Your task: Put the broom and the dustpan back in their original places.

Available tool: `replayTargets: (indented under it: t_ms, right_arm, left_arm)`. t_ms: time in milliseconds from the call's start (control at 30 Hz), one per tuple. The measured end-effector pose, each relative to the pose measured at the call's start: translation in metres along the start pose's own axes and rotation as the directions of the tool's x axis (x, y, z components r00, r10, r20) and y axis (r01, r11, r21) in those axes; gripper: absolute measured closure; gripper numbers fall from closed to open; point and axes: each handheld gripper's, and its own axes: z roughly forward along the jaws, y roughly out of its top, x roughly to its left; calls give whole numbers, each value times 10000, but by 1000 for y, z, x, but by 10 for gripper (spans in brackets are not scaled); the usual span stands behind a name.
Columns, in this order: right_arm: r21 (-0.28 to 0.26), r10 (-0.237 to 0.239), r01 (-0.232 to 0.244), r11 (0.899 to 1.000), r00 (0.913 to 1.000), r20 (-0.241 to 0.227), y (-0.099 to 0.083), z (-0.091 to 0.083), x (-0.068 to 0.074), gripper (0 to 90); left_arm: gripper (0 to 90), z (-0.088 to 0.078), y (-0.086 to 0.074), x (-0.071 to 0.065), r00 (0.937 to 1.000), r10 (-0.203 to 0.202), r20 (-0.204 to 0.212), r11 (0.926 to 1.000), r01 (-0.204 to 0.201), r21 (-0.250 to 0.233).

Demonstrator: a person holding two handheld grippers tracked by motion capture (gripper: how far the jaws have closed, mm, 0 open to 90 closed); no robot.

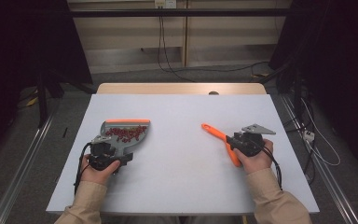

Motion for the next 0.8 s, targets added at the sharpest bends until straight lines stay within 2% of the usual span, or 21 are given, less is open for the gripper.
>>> replayTargets:
  t_ms: [100, 167, 400, 533, 800]
  right_arm:
    - [-199, 48, -54, 9998, 9996, -294, 1, -2, 0, 555]
    - [-431, 179, -208, 9989, 9977, -647, 3, -4, 0, 498]
    - [-796, 420, -527, 9954, 9906, -1303, 4, -7, -5, 357]
    - [-846, 259, -382, 9957, 9896, -1416, 4, -8, -4, 311]
    - [-797, 23, -153, 9967, 9871, -1603, 4, -9, 0, 259]
  left_arm:
    - [230, -2, 0, 0, 10000, -27, 33, 9999, 27, -143]
    - [227, -3, 0, 0, 10000, -54, 64, 9998, 56, -214]
    - [206, -4, 0, -1, 9998, 32, 175, 9998, -29, -200]
    - [179, -5, 0, 0, 9997, 70, 224, 9997, -65, -221]
    - [123, -11, 3, -2, 9994, 313, 149, 9969, -302, -729]
